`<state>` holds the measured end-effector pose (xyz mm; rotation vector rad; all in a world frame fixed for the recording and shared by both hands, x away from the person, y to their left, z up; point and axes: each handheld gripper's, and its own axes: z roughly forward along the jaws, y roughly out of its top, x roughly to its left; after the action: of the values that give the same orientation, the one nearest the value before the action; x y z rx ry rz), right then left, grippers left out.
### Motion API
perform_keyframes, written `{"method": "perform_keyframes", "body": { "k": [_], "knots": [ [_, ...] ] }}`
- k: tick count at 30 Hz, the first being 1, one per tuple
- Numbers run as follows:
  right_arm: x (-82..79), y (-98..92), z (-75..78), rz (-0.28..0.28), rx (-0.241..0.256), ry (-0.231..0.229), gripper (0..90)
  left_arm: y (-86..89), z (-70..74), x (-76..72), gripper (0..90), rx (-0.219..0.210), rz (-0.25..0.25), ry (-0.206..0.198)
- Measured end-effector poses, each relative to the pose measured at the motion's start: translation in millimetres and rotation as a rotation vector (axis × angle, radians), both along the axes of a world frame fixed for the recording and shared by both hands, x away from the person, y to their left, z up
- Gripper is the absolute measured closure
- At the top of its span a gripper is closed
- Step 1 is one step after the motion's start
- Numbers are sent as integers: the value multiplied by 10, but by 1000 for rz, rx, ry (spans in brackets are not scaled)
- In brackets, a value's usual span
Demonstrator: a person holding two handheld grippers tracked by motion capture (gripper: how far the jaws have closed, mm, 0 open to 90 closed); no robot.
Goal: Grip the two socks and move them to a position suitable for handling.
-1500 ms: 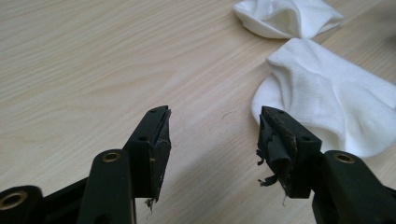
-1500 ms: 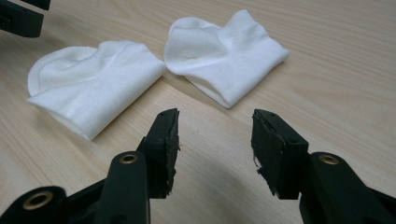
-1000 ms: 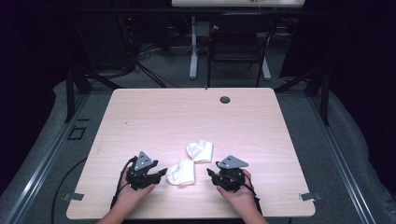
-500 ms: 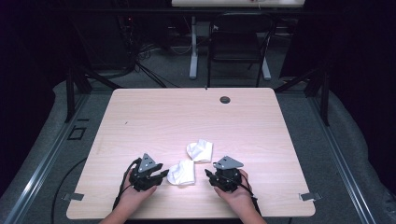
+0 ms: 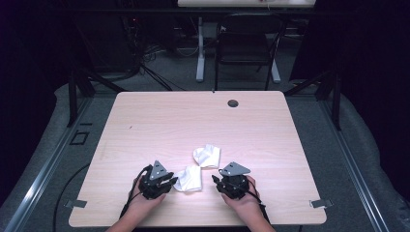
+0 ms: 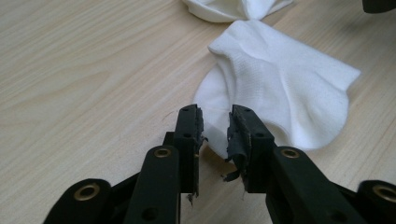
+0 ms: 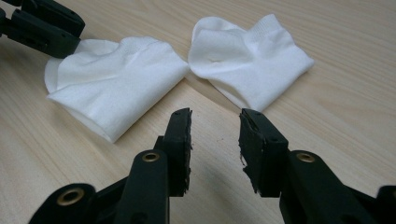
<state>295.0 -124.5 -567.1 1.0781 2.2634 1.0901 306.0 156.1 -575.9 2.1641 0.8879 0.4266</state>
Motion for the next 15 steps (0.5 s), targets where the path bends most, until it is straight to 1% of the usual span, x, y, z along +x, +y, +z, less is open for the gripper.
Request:
{"method": "perform_keyframes", "body": {
  "k": [2, 5, 9, 12, 15],
  "knots": [
    [0, 1, 0, 2, 3, -1, 645, -14, -9, -5, 751, 9, -10, 4],
    [0, 1, -1, 2, 2, 1, 645, -42, -35, -11, 806, 26, -29, 18],
    [1, -2, 1, 2, 2, 1, 644, -57, -41, -17, 847, 24, -38, 25],
    [1, -4, 2, 3, 8, 0, 639, -63, -43, -27, 853, 25, -50, 24],
    [-4, -6, 9, 6, 10, 0, 639, -73, -47, -44, 853, 16, -42, 30]
  ]
}}
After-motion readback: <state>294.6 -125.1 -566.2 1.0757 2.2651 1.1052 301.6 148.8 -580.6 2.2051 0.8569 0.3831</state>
